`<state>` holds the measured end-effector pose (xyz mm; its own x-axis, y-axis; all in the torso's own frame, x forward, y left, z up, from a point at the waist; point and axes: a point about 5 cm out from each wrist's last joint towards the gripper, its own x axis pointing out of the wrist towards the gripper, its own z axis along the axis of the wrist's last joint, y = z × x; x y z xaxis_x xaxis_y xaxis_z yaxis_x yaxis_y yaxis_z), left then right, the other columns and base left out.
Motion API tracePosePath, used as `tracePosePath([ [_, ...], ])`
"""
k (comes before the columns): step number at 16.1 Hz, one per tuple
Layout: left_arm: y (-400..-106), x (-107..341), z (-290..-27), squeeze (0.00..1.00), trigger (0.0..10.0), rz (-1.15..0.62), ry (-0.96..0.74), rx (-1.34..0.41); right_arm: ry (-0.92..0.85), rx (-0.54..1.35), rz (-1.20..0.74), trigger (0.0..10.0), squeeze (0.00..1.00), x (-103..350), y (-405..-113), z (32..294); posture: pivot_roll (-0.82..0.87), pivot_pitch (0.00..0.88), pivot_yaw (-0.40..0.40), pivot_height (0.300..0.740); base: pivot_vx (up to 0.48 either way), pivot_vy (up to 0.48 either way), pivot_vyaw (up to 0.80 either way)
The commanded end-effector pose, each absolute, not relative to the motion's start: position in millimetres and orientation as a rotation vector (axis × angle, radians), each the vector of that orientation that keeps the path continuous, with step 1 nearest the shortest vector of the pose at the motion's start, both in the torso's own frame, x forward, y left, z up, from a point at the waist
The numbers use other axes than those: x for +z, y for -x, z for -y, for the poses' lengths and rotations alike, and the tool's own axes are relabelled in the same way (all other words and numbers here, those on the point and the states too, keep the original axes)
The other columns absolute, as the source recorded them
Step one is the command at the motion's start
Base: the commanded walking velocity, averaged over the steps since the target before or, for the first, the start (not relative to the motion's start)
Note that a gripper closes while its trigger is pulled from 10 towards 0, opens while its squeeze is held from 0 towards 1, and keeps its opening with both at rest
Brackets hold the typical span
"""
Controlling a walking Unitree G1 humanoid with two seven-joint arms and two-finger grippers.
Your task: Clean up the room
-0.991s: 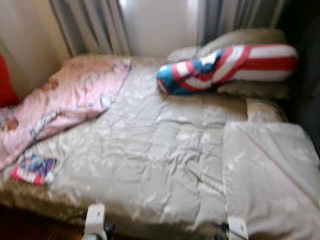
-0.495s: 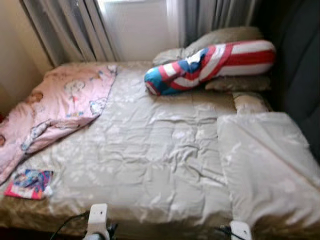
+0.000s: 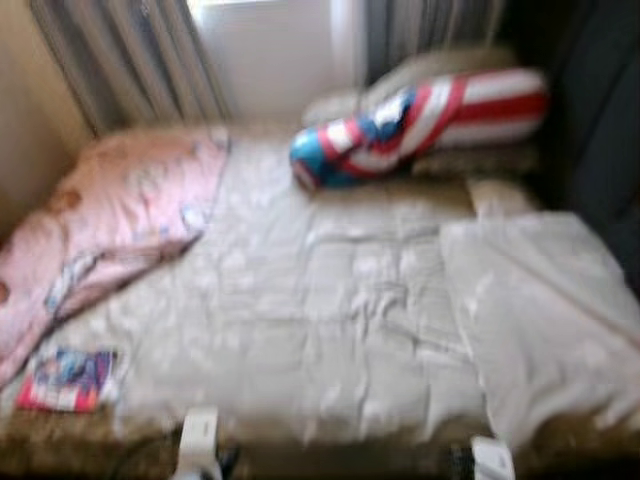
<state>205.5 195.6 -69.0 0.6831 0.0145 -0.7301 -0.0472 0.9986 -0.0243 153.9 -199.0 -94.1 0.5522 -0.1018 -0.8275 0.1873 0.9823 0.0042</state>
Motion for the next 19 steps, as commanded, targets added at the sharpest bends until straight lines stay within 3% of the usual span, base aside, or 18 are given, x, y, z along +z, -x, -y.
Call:
tracePosePath([
  [1, -202.4, -69.4, -203.6, 0.00, 10.0, -0.825, 0.019, 0.044, -0.115, -0.151, -0.972, 10.0, 0.00, -95.4, -154.2, 188.6, -0.08, 0.037, 0.067, 0.740, 0.000, 0.341, 0.00],
  [19, -200.5, -70.5, -204.6, 0.00, 10.0, -0.834, 0.022, 0.052, -0.118, -0.133, -0.964, 10.0, 0.00, -95.1, -155.6, 184.6, -0.08, 0.037, 0.062, 0.740, 0.000, 0.342, 0.00],
])
